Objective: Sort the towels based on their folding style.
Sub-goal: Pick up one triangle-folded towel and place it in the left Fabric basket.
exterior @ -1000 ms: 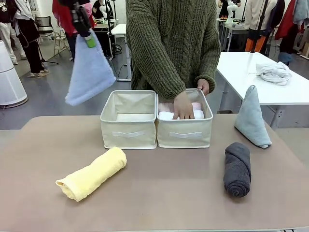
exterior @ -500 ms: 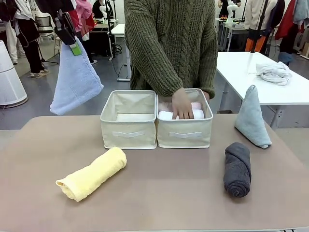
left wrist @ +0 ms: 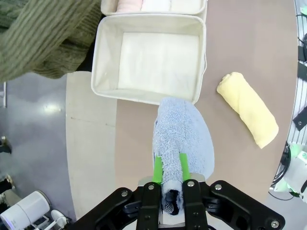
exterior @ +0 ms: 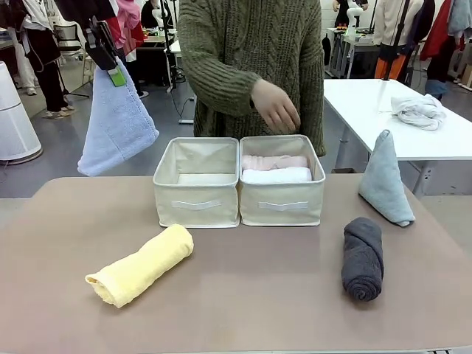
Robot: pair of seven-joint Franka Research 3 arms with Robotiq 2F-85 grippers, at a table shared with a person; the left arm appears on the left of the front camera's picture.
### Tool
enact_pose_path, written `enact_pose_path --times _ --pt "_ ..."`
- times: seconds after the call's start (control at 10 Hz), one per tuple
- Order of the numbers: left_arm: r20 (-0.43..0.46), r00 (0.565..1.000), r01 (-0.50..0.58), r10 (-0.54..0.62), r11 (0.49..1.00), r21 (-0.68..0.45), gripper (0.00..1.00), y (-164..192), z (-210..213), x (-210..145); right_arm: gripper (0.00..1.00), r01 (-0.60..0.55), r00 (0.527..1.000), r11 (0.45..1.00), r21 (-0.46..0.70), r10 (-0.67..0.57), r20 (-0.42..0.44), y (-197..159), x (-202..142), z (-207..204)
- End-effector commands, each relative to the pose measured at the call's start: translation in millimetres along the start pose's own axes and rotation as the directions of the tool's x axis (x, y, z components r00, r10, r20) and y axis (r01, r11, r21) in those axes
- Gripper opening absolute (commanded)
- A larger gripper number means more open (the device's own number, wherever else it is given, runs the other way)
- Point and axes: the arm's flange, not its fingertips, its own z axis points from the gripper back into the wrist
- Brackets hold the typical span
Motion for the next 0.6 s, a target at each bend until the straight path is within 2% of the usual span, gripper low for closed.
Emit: enact_pose_path --times 0.0,0.2,0.5 --pt "0.0 1.0 0.0 0.0 1.0 0.001 0.14 0 0 0 1.0 -0.005 1.0 1.0 0.007 0.005 0.007 0 0 0" --pt "-0.043 0.99 0.133 -0.132 0.991 0.03 0.14 19 4 44 1.0 -0.005 1.0 1.0 0.007 0.005 0.007 0 0 0" --pt "-0.094 0.964 0.251 -0.249 0.968 0.016 0.14 49 -14 110 1.0 -0.005 1.0 1.0 0.007 0.005 0.007 0 0 0"
